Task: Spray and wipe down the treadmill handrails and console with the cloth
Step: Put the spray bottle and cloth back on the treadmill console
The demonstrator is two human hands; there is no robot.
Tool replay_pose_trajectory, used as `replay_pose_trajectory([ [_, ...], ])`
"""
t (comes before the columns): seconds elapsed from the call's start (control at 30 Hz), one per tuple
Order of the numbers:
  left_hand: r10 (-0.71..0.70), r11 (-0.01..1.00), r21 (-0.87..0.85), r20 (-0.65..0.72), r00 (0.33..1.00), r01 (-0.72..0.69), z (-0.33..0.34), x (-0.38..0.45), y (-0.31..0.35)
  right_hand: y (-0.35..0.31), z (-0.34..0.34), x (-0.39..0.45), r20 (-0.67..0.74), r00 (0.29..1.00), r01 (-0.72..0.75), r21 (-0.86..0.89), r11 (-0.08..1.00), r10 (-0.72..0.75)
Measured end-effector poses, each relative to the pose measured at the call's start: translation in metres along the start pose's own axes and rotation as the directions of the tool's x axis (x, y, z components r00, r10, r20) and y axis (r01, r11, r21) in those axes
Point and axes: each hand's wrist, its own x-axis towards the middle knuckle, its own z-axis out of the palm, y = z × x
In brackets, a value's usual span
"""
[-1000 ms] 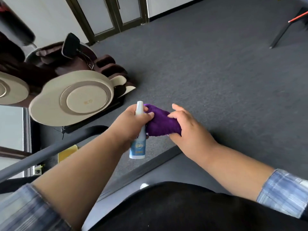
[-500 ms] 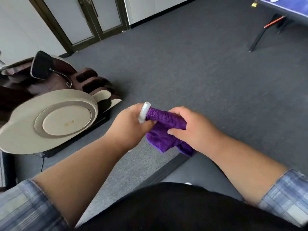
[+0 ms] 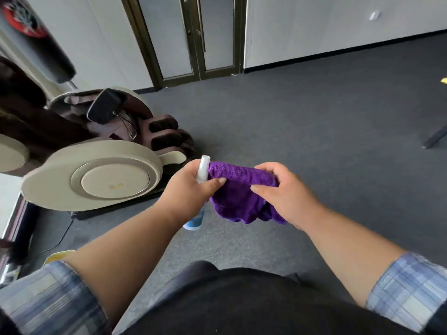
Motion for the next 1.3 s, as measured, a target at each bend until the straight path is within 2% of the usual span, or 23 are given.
replay_pose_trajectory([
  [0.13, 0.001, 0.999, -0.033, -0.056, 0.998, -0.003, -0.003, 0.040, -0.004, -0.012, -0.006, 0.055, 0.044, 0.998, 0.057, -0.059, 0.997, -0.054],
  [0.27, 0.023, 0.998, -0.057, -0.140, 0.990, -0.031, 0.001, 0.094, -0.027, -0.007, 0.002, 0.111, 0.029, 0.994, 0.107, -0.101, 0.989, -0.105],
  [0.43, 0.071, 0.997, -0.015, -0.206, 0.976, -0.075, 0.013, 0.181, -0.090, 0.026, 0.035, 0.204, 0.020, 0.986, 0.168, -0.129, 0.977, -0.167],
  [0.6, 0.086, 0.996, -0.018, -0.220, 0.972, -0.092, -0.011, 0.283, -0.174, 0.066, 0.113, 0.322, 0.010, 0.976, 0.218, -0.107, 0.970, -0.218],
  [0.67, 0.063, 0.998, 0.017, -0.251, 0.966, -0.061, -0.037, 0.302, -0.196, 0.062, 0.149, 0.357, 0.060, 0.977, 0.209, -0.122, 0.970, -0.203],
  [0.77, 0.005, 0.999, 0.032, -0.335, 0.942, 0.006, -0.086, 0.316, -0.212, 0.031, 0.181, 0.394, 0.236, 0.953, 0.222, -0.125, 0.967, -0.188],
  [0.83, -0.061, 0.997, 0.017, -0.375, 0.925, 0.072, -0.114, 0.318, -0.222, 0.008, 0.200, 0.419, 0.392, 0.907, 0.243, -0.188, 0.952, -0.154],
  [0.9, -0.104, 0.994, -0.005, -0.440, 0.892, 0.113, -0.136, 0.321, -0.234, -0.009, 0.222, 0.444, 0.481, 0.862, 0.292, -0.214, 0.932, -0.159],
  [1.1, -0.232, 0.973, -0.132, -0.605, 0.762, 0.191, -0.190, 0.336, -0.269, -0.046, 0.305, 0.509, 0.667, 0.720, 0.331, -0.089, 0.940, -0.191],
  [1.2, -0.315, 0.949, -0.208, -0.686, 0.656, 0.238, -0.219, 0.339, -0.290, -0.070, 0.358, 0.544, 0.762, 0.609, 0.366, -0.024, 0.930, -0.221],
  [1.3, -0.375, 0.925, -0.270, -0.759, 0.531, 0.267, -0.243, 0.337, -0.299, -0.098, 0.411, 0.572, 0.854, 0.447, 0.430, 0.056, 0.901, -0.266],
])
